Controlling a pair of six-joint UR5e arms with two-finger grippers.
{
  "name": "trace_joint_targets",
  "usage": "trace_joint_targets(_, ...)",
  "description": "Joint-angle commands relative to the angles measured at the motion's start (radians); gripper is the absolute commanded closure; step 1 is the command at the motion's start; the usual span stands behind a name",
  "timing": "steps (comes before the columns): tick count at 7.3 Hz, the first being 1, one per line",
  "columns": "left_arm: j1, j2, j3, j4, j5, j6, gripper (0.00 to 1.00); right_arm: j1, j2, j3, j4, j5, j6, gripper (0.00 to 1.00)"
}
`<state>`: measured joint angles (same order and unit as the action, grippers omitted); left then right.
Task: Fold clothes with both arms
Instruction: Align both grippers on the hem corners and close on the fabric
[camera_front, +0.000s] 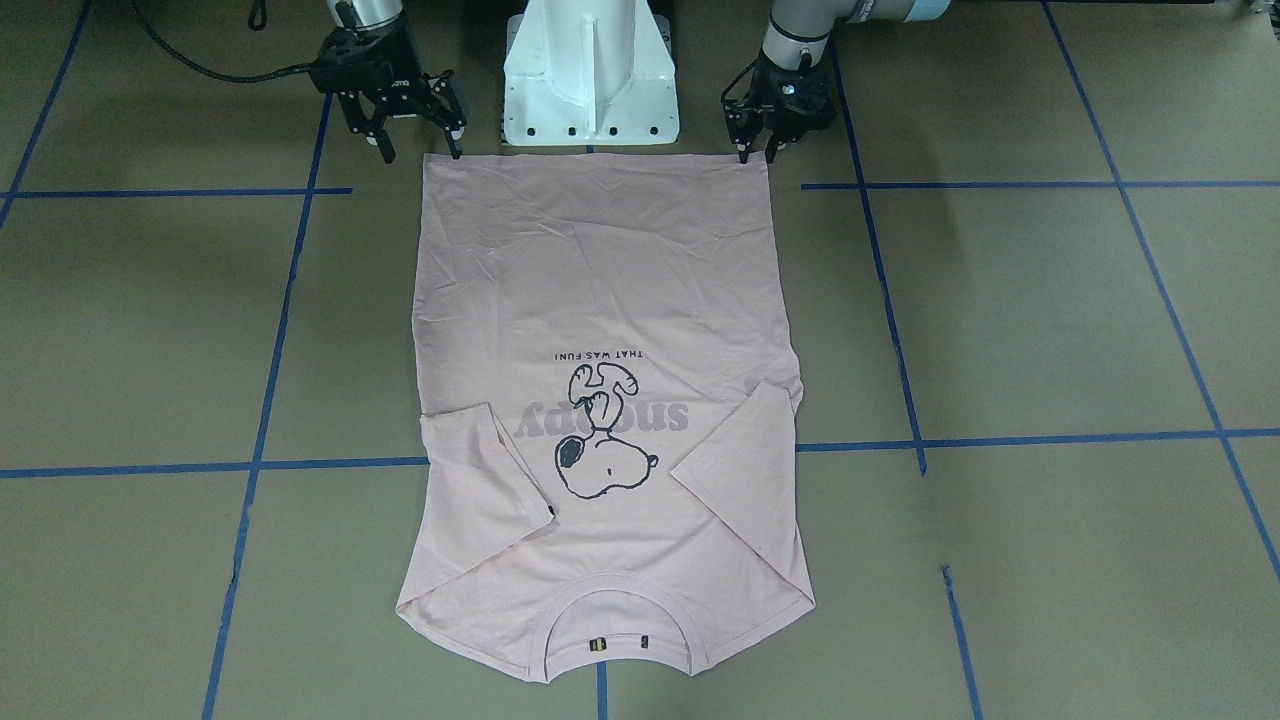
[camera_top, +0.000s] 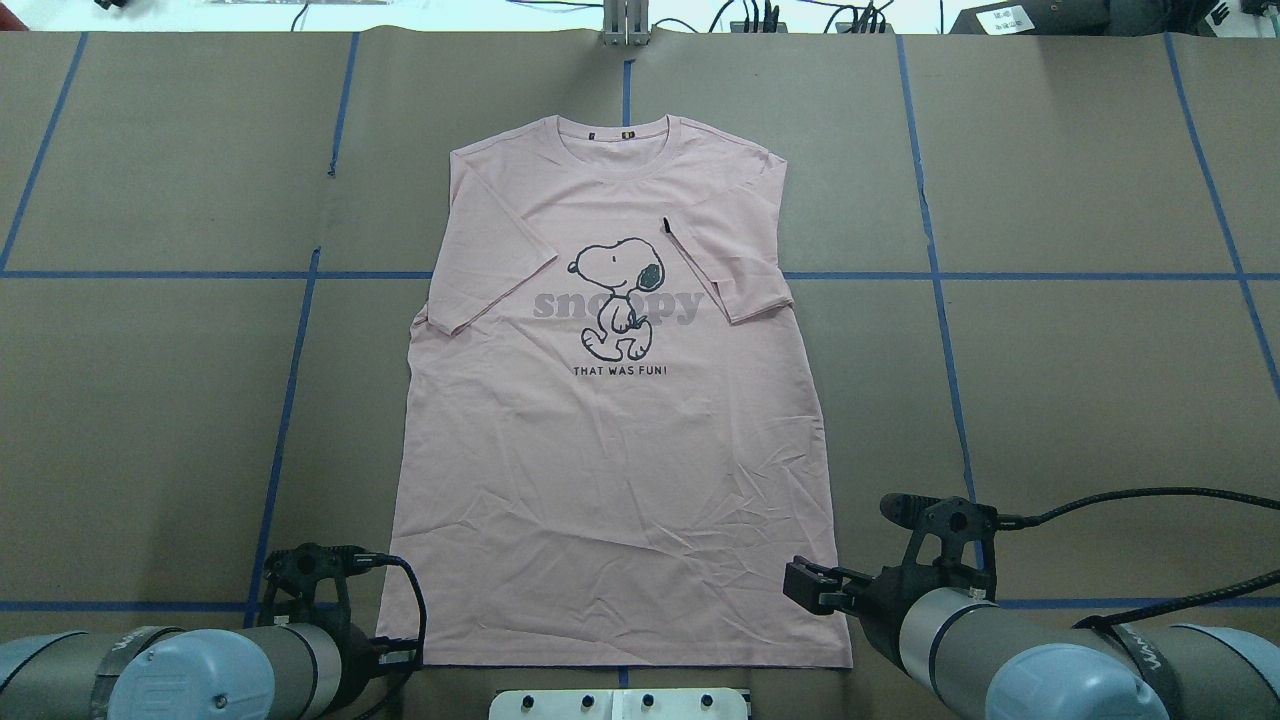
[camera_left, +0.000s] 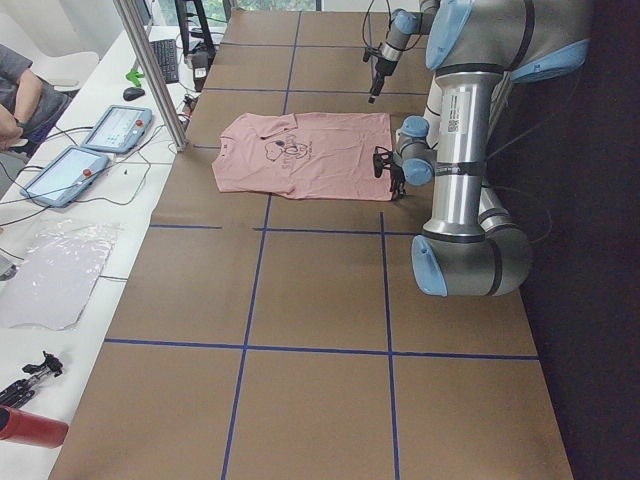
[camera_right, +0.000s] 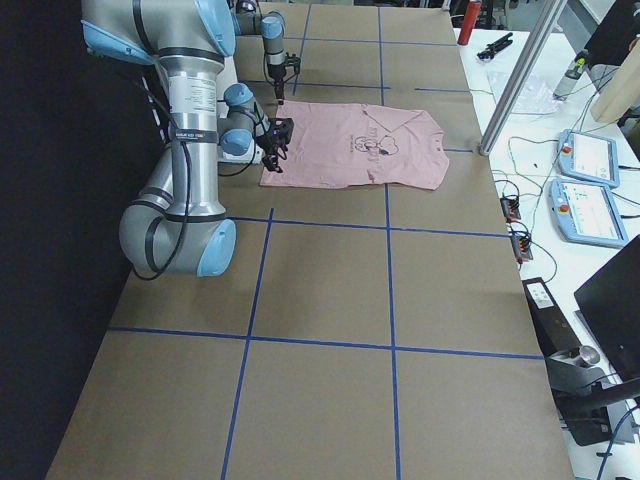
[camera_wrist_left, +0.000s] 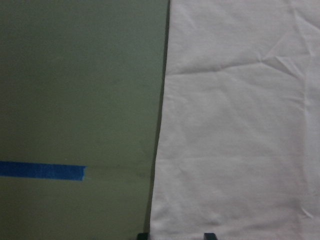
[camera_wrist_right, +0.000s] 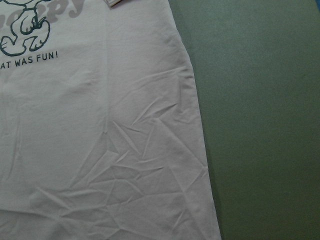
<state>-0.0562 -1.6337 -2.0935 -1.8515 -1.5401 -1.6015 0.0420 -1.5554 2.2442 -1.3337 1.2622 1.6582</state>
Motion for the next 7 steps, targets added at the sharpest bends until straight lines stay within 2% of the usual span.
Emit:
trace_joint_targets(1, 0.001, -0.003, -0.002, 0.0, 0.0, 0.0, 0.67, 0.001, 0.0, 0.0, -0.001, -0.001, 0.0, 0.03)
trace_joint_targets(2, 0.001, -0.003, -0.002, 0.0, 0.0, 0.0, 0.77, 0.001, 0.0, 0.0, 0.001, -0.001, 0.0, 0.03)
trace_joint_targets(4, 0.001, -0.003, -0.003, 0.0, 0.0, 0.0, 0.89, 0.001, 0.0, 0.0, 0.001, -0.001, 0.0, 0.03)
trace_joint_targets(6, -0.001, -0.002, -0.007, 0.0, 0.0, 0.0, 0.99, -0.002, 0.0, -0.002, 0.001, 0.0, 0.0, 0.03)
trace_joint_targets(7, -0.002, 0.0, -0.013, 0.002, 0.0, 0.0, 1.0, -0.007, 0.0, -0.003, -0.001, 0.0, 0.002, 0.05)
